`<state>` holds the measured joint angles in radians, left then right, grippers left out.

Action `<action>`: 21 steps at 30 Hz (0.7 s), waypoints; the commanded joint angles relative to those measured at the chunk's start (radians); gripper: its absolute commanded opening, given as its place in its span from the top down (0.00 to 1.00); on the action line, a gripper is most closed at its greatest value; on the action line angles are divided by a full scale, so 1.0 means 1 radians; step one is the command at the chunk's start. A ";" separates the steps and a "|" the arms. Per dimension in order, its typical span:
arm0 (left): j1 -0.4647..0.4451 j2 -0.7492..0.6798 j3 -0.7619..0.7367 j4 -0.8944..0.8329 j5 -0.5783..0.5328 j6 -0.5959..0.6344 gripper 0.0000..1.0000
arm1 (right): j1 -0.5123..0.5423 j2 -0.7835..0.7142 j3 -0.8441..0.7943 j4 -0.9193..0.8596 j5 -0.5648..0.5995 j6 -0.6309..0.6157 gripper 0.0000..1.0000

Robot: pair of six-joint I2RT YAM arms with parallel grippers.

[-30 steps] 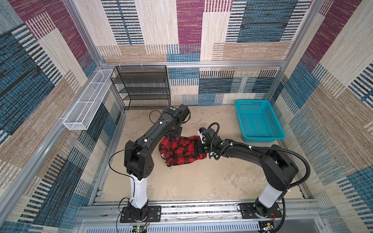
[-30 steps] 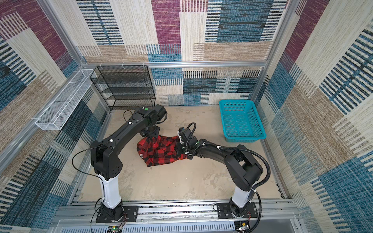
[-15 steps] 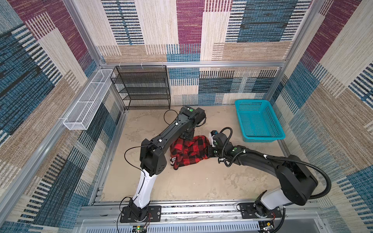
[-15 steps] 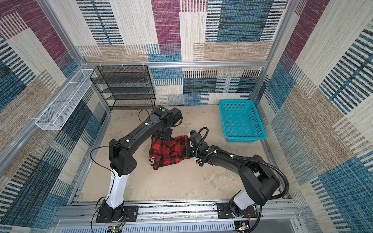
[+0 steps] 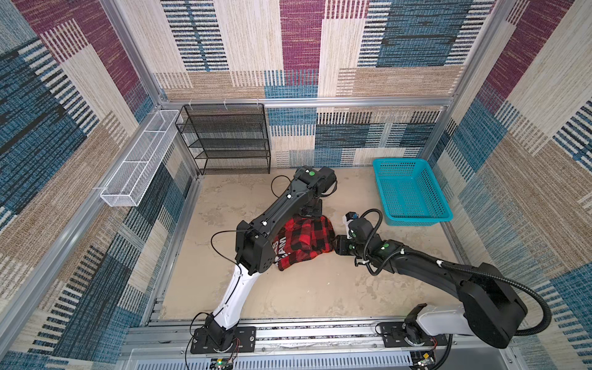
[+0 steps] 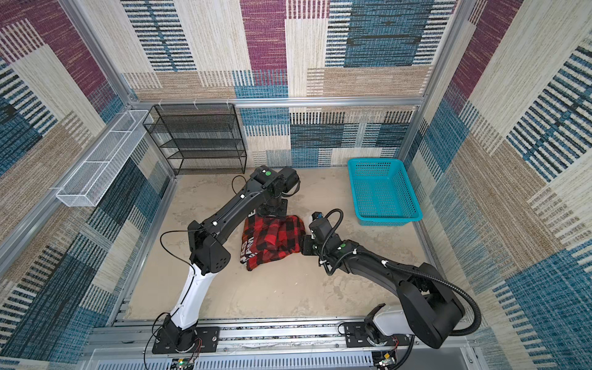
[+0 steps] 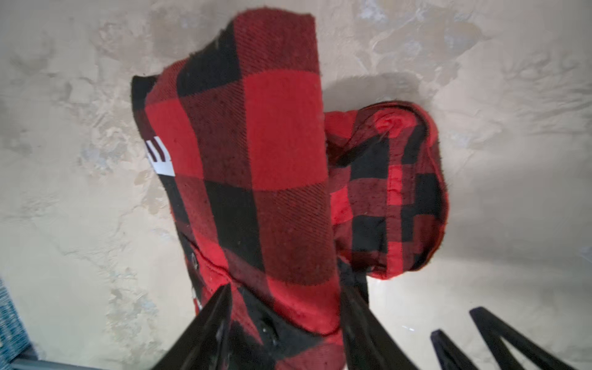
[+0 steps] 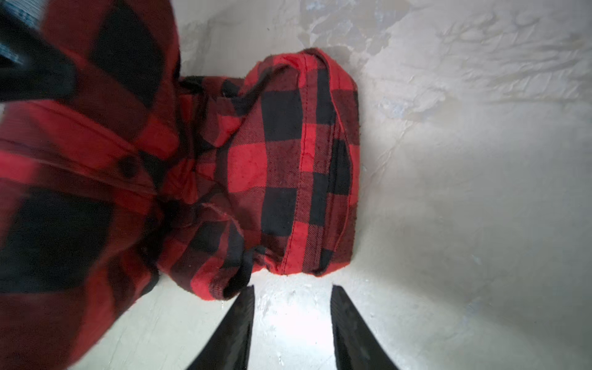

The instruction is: Fold and stack the long sleeve shirts

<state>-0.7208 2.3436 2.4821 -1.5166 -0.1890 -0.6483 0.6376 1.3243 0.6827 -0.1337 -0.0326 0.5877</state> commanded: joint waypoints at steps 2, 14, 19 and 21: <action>0.001 0.035 0.017 0.137 0.162 -0.089 0.43 | 0.000 -0.037 -0.017 -0.017 0.037 0.038 0.56; 0.078 -0.284 -0.390 0.368 0.179 -0.059 0.43 | 0.020 -0.067 0.026 -0.105 -0.037 0.087 0.48; 0.197 -0.472 -0.768 0.590 0.240 -0.020 0.45 | 0.094 0.038 0.100 -0.134 -0.008 0.141 0.45; 0.238 -0.498 -0.847 0.642 0.287 0.002 0.49 | 0.131 0.104 0.156 -0.149 0.018 0.157 0.43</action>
<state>-0.5137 1.8732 1.7054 -1.0275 0.0250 -0.6968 0.7410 1.3811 0.7944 -0.2665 -0.0425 0.7036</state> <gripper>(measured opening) 0.522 0.563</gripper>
